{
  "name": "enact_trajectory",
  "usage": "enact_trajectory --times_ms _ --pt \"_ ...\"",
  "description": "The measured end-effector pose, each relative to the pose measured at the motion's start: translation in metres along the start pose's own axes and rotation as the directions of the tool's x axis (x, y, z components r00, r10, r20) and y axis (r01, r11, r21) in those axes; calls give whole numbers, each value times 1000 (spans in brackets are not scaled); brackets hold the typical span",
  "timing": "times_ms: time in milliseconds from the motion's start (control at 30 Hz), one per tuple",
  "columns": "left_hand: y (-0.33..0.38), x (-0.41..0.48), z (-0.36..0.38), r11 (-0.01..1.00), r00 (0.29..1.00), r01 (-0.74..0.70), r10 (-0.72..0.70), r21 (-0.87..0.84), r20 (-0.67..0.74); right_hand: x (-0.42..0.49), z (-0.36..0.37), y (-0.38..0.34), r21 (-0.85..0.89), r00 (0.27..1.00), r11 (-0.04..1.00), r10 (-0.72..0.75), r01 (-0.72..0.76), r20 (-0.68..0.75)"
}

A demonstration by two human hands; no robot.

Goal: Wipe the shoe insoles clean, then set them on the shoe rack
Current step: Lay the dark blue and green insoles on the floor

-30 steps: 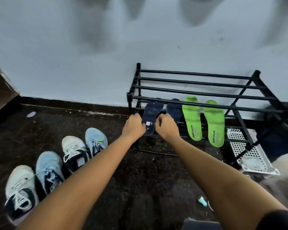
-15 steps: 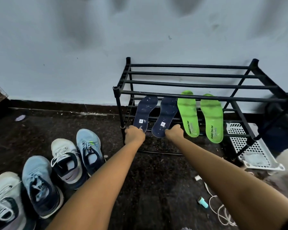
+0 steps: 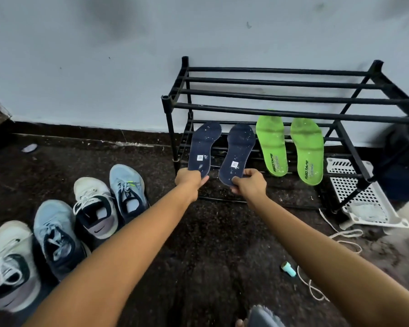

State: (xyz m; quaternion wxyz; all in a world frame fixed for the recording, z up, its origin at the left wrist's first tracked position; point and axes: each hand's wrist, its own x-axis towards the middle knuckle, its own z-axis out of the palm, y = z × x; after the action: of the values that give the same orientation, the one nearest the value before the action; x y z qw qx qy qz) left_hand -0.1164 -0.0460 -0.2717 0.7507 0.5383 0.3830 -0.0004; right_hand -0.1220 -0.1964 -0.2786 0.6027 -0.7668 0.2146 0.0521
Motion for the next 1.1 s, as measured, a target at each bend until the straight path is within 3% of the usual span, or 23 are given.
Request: enact_trajectory --times_ms 133,300,500,667,867,1000,1033,1100 --pt "-23 -34 -37 1000 997 -2 2 5 72 -45 -23 34 -42 996 998 -45 49 80" --pt "-69 -63 -93 992 997 49 -56 114 57 -99 -36 99 -43 979 998 -39 49 198" --pt "-146 -83 -153 919 980 196 -168 343 -109 -133 -31 176 -140 943 986 129 -89 307" --pt "-189 -76 -170 893 942 322 -268 315 -205 -137 -20 214 -237 897 948 286 -214 338" --pt "-214 -66 -177 826 907 410 -325 387 -267 -125 -17 226 -327 867 915 352 -238 353" --pt "-214 -65 -183 690 904 422 -275 588 -326 -119 -15 226 -441 853 889 322 -122 412" --pt "-211 -67 -182 624 897 442 -280 644 -344 -117 -15 225 -498 853 865 302 -57 426" --pt "-204 -68 -178 376 898 436 -246 817 -366 -109 -20 219 -558 881 830 251 17 400"
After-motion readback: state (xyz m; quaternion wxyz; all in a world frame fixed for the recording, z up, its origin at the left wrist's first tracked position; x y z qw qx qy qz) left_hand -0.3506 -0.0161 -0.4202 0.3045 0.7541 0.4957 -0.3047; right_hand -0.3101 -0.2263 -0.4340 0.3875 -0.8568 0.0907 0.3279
